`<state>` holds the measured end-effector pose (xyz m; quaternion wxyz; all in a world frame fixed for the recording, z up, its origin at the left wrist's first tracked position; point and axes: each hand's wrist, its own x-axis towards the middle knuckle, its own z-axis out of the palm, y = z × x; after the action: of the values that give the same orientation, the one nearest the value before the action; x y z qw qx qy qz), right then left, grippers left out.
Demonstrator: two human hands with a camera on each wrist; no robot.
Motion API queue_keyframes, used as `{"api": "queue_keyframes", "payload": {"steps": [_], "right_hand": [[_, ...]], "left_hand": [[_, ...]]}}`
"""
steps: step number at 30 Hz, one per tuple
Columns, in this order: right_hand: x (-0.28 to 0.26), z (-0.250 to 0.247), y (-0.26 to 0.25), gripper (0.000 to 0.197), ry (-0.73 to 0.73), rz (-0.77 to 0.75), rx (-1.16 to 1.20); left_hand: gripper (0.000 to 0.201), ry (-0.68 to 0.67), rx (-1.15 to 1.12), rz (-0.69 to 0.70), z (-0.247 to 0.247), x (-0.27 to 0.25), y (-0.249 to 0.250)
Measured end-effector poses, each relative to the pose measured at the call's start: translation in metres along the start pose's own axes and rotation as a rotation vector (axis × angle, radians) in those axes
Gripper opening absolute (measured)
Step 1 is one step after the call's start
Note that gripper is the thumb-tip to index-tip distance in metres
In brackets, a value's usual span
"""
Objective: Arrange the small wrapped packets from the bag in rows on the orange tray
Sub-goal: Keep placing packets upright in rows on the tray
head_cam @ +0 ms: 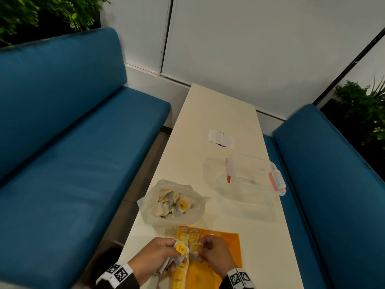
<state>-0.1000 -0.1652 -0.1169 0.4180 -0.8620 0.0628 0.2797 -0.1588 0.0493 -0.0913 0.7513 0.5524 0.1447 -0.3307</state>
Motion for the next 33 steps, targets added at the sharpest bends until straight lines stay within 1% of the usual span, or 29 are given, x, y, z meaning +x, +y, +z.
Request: {"api": "queue_keyframes", "payload": {"steps": [2, 3, 6, 7, 10, 18, 24, 31, 33], "right_hand": [[0.005, 0.001, -0.001, 0.022, -0.003, 0.027, -0.023], [0.008, 0.003, -0.001, 0.023, 0.012, 0.042, -0.024], [0.014, 0.009, 0.002, 0.023, 0.077, 0.080, -0.012], [0.015, 0.011, 0.003, 0.021, 0.097, 0.088, -0.004], [0.016, 0.018, 0.004, 0.016, 0.141, 0.094, 0.032], [0.020, 0.025, 0.003, 0.015, 0.218, 0.094, 0.069], [0.021, 0.026, 0.005, 0.013, 0.225, 0.127, 0.093], [0.013, 0.023, -0.001, 0.011, 0.181, 0.191, 0.179], [0.006, 0.020, -0.006, 0.008, 0.210, 0.194, 0.190]], "left_hand": [[0.029, 0.016, -0.001, -0.002, 0.000, 0.001, 0.000], [0.029, 0.014, -0.006, -0.002, 0.000, 0.001, 0.000], [0.013, 0.012, -0.014, -0.007, 0.000, 0.001, 0.000], [0.012, 0.010, -0.014, -0.006, -0.001, 0.001, 0.000], [0.011, 0.013, -0.007, 0.002, 0.000, 0.001, 0.000], [0.008, 0.015, 0.004, 0.009, 0.001, 0.002, 0.001], [0.010, 0.017, -0.010, 0.020, 0.001, 0.001, 0.000], [0.009, 0.029, 0.002, 0.048, 0.002, 0.000, -0.002], [0.012, 0.021, 0.015, 0.053, 0.001, 0.000, -0.002]]}}
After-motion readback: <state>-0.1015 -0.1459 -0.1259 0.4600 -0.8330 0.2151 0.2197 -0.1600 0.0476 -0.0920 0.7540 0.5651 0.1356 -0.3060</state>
